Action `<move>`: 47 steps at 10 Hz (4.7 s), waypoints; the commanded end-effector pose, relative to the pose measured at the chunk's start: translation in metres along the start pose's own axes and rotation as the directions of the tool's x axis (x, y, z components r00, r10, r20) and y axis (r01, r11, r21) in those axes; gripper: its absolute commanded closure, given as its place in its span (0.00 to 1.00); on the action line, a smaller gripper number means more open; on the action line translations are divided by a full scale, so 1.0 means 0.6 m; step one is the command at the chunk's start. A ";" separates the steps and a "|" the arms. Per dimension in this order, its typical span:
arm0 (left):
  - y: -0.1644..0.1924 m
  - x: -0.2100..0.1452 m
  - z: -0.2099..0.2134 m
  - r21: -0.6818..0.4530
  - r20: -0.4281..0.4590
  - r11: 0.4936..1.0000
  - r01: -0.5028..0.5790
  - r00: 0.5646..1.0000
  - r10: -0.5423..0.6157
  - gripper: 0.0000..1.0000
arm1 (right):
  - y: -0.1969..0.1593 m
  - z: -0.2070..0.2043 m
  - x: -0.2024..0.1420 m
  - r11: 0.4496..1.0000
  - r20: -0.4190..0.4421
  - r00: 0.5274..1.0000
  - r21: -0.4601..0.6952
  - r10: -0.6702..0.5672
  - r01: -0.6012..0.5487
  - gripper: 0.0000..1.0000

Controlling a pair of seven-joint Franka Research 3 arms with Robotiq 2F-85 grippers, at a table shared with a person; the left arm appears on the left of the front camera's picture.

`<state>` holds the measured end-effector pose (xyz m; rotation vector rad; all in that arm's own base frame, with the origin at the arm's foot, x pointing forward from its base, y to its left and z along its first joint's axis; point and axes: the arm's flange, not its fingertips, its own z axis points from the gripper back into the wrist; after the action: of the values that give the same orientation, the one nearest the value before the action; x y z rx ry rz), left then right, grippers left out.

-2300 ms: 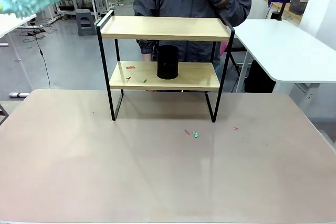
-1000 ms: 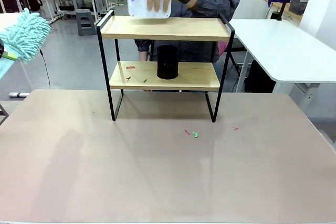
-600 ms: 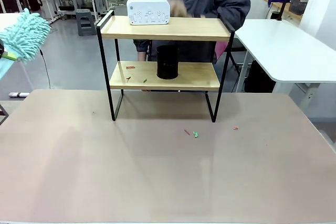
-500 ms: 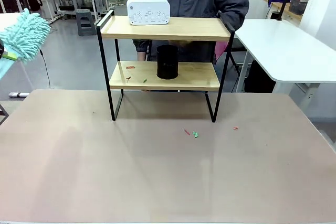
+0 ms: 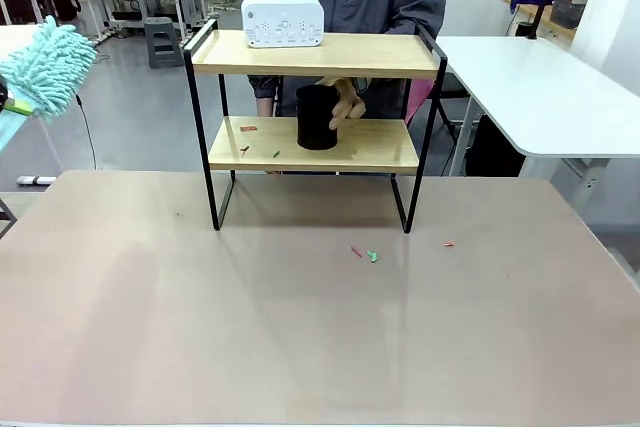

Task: Clean the shelf.
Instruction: Clean the remaining tier of the Shelf with the Duster once objects are removed.

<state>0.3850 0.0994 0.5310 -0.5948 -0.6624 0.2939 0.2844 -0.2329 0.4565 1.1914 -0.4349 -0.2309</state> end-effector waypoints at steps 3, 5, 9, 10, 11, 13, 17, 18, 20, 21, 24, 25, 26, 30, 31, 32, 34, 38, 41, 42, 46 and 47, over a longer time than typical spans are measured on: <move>-0.025 -0.036 0.060 -0.117 -0.062 0.993 0.004 0.998 -0.011 0.88 | 0.000 0.000 0.000 0.999 0.009 1.000 0.015 0.029 -0.029 0.00; 0.011 -0.132 0.161 -0.159 -0.044 0.983 0.091 0.994 -0.099 0.88 | 0.000 0.000 0.000 0.999 0.009 1.000 0.015 0.029 -0.029 0.00; 0.066 -0.255 0.239 -0.287 -0.262 0.864 0.414 0.833 -0.487 0.88 | 0.000 0.000 0.000 0.999 0.009 1.000 0.015 0.029 -0.029 0.00; 0.052 -0.265 0.226 -0.338 -0.342 0.822 0.459 0.754 -0.561 0.88 | 0.000 0.000 0.000 0.999 0.009 1.000 0.015 0.029 -0.029 0.00; 0.035 -0.274 0.205 -0.380 -0.409 0.779 0.499 0.665 -0.625 0.88 | 0.000 0.000 0.000 0.999 0.009 1.000 0.015 0.029 -0.029 0.00; 0.000 -0.294 0.166 -0.448 -0.498 0.710 0.544 0.508 -0.703 0.88 | 0.000 0.000 0.000 0.999 0.009 1.000 0.015 0.029 -0.029 0.00; -0.110 -0.347 0.067 -0.378 -0.435 0.797 0.470 0.670 -0.601 0.88 | 0.000 0.000 0.000 0.999 0.009 1.000 0.015 0.029 -0.029 0.00; -0.133 -0.362 0.047 -0.374 -0.437 0.818 0.437 0.695 -0.571 0.88 | 0.000 0.000 0.000 0.999 0.009 1.000 0.015 0.029 -0.029 0.00; -0.164 -0.396 0.012 -0.297 -0.426 0.860 0.415 0.748 -0.508 0.88 | 0.000 0.000 0.000 0.999 0.009 1.000 0.015 0.029 -0.029 0.00; -0.175 -0.413 -0.004 -0.250 -0.436 0.888 0.387 0.773 -0.460 0.88 | 0.000 0.000 0.000 0.999 0.009 1.000 0.015 0.029 -0.029 0.00; -0.251 -0.280 0.037 -0.254 -0.444 0.887 0.386 0.768 -0.461 0.88 | 0.000 0.000 0.000 0.999 0.009 1.000 0.015 0.029 -0.029 0.00; -0.251 -0.280 0.037 -0.254 -0.444 0.887 0.386 0.768 -0.461 0.88 | 0.000 0.000 0.000 0.999 0.009 1.000 0.015 0.029 -0.029 0.00; -0.251 -0.280 0.037 -0.254 -0.444 0.887 0.386 0.768 -0.461 0.88 | 0.000 0.000 0.000 0.999 0.009 1.000 0.015 0.029 -0.029 0.00; -0.292 -0.297 0.009 -0.195 -0.376 0.913 0.357 0.833 -0.406 0.88 | 0.000 0.000 0.000 0.999 0.009 1.000 0.015 0.029 -0.029 0.00; -0.309 -0.298 -0.008 -0.218 -0.399 0.904 0.367 0.812 -0.426 0.88 | 0.000 0.000 0.000 0.999 0.009 1.000 0.015 0.029 -0.029 0.00; -0.323 -0.299 -0.023 -0.172 -0.367 0.909 0.379 0.832 -0.416 0.88 | 0.000 0.000 0.000 0.999 0.009 1.000 0.015 0.029 -0.029 0.00; -0.350 -0.305 -0.036 -0.116 -0.316 0.914 0.388 0.858 -0.404 0.88 | 0.000 0.000 0.000 0.999 0.009 1.000 0.015 0.029 -0.029 0.00; -0.378 -0.308 -0.083 0.020 -0.290 0.917 0.398 0.880 -0.375 0.88 | 0.000 0.000 0.000 0.999 0.009 1.000 0.015 0.029 -0.029 0.00; -0.392 -0.291 -0.124 0.113 -0.229 0.932 0.345 0.921 -0.314 0.88 | 0.000 0.000 0.000 0.999 0.009 1.000 0.015 0.029 -0.029 0.00; -0.395 -0.288 -0.140 0.145 -0.219 0.933 0.329 0.930 -0.294 0.88 | 0.000 0.000 0.000 0.999 0.009 1.000 0.015 0.029 -0.029 0.00; -0.401 -0.291 -0.193 0.227 -0.191 0.918 0.325 0.939 -0.285 0.88 | 0.000 0.000 0.000 0.999 0.009 1.000 0.015 0.029 -0.029 0.00; -0.402 -0.294 -0.207 0.269 -0.164 0.905 0.329 0.942 -0.293 0.88 | 0.000 0.000 0.000 0.999 0.009 1.000 0.015 0.029 -0.029 0.00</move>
<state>0.3435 -0.2109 0.5105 -0.2648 -0.5303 0.0120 0.2842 -0.2331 0.4566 1.1911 -0.4353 -0.2309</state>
